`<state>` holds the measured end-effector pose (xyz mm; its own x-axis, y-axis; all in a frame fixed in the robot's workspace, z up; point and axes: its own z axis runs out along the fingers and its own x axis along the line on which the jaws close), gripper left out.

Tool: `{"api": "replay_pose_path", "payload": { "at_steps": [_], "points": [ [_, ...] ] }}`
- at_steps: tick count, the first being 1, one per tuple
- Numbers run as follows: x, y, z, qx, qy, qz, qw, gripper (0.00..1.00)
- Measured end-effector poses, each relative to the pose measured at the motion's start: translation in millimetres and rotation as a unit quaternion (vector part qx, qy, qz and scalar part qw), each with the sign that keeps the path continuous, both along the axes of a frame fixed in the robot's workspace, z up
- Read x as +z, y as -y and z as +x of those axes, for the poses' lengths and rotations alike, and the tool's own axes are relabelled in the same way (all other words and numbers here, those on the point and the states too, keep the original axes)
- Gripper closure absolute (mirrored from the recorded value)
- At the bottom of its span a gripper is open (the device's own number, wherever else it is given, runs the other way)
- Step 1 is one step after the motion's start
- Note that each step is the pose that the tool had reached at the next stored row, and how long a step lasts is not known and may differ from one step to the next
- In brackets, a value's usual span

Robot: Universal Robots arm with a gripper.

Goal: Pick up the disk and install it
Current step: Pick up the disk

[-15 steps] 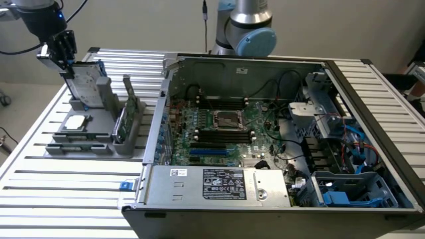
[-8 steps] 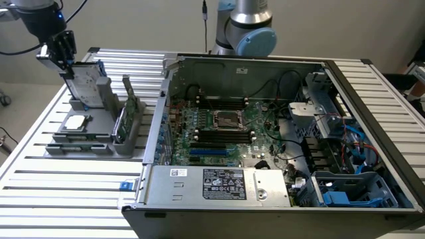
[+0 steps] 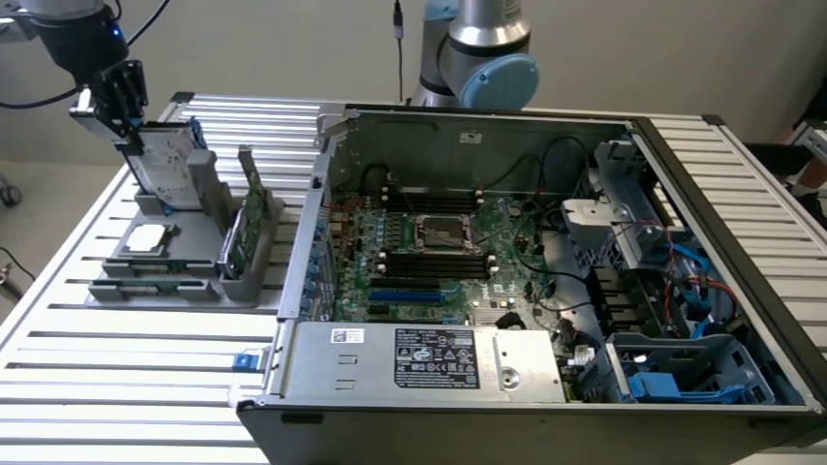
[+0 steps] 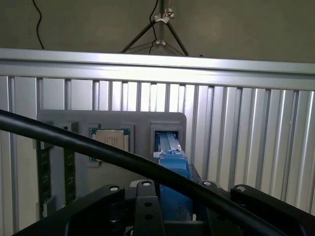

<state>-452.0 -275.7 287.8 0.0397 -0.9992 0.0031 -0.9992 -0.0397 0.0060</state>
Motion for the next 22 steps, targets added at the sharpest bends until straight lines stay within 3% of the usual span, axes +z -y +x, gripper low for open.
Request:
{"api": "replay_pose_path", "payload": {
  "at_steps": [13,17,22],
  "points": [
    [3.1,0.0,0.0,0.0,0.0,0.0,1.0,0.67],
    [12.5,0.0,0.0,0.0,0.0001,0.0,1.0,0.67],
    [32.6,0.0,0.0,0.0,0.0,0.0,1.0,0.67]
  ]
}}
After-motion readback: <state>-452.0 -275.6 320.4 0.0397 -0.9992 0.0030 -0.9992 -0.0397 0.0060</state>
